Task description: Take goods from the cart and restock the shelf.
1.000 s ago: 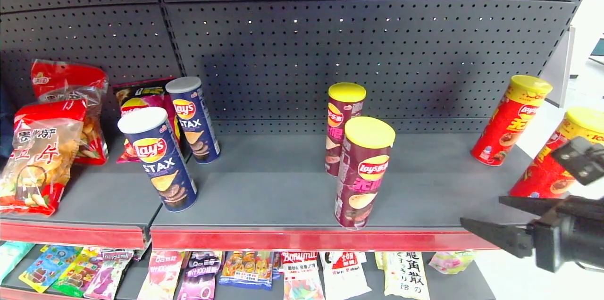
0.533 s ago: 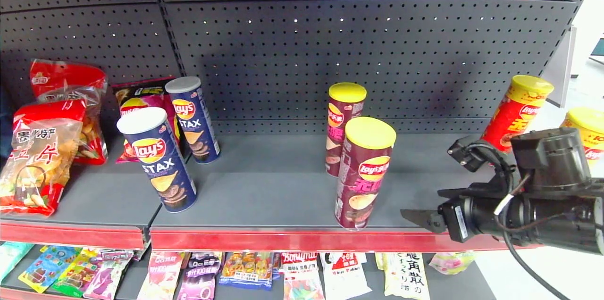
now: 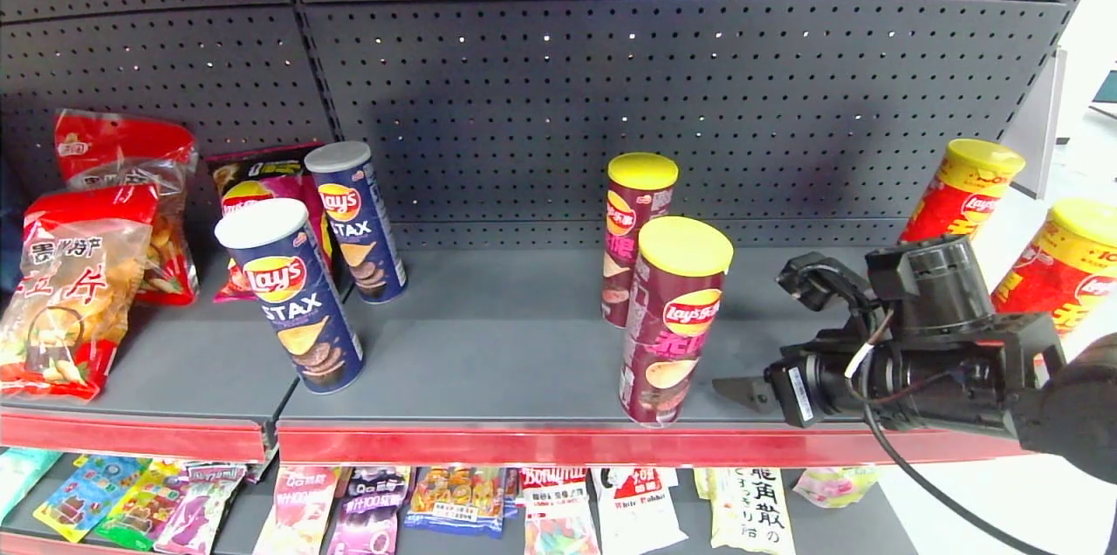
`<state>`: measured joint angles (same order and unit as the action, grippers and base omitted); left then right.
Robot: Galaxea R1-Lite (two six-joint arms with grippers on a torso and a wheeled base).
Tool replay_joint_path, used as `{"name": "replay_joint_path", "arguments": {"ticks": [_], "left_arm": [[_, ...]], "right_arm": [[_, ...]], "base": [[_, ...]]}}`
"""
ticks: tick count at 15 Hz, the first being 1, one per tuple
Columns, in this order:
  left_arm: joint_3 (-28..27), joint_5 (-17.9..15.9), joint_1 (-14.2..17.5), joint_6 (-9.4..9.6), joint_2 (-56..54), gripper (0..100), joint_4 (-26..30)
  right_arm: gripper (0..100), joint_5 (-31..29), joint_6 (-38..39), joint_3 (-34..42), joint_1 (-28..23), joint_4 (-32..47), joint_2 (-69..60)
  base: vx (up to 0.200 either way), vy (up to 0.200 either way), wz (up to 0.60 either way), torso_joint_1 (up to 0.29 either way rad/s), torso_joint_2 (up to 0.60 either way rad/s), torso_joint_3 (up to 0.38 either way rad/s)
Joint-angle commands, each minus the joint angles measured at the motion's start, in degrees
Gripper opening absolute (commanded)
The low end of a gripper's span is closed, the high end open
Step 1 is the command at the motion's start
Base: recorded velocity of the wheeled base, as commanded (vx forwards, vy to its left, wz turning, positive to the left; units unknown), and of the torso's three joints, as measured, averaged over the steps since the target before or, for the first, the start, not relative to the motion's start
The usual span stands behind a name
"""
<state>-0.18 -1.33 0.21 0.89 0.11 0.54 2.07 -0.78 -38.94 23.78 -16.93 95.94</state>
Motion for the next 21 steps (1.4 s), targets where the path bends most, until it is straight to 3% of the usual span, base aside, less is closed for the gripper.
{"name": "replay_joint_path", "arguments": {"ticks": [1,21], "left_arm": [[0.0,0.0,0.0,-0.01,0.0,100,0.0],[0.0,0.0,0.0,-0.01,0.0,100,0.0]], "right_arm": [[100,-0.1,-0.2,-1.4,0.1,0.1,2.1],[100,-0.1,-1.2,-4.0,3.6,0.0,7.2]], "base": [[0.0,0.0,0.0,0.0,0.0,0.0],[0.0,0.0,0.0,0.0,0.0,0.0]]}}
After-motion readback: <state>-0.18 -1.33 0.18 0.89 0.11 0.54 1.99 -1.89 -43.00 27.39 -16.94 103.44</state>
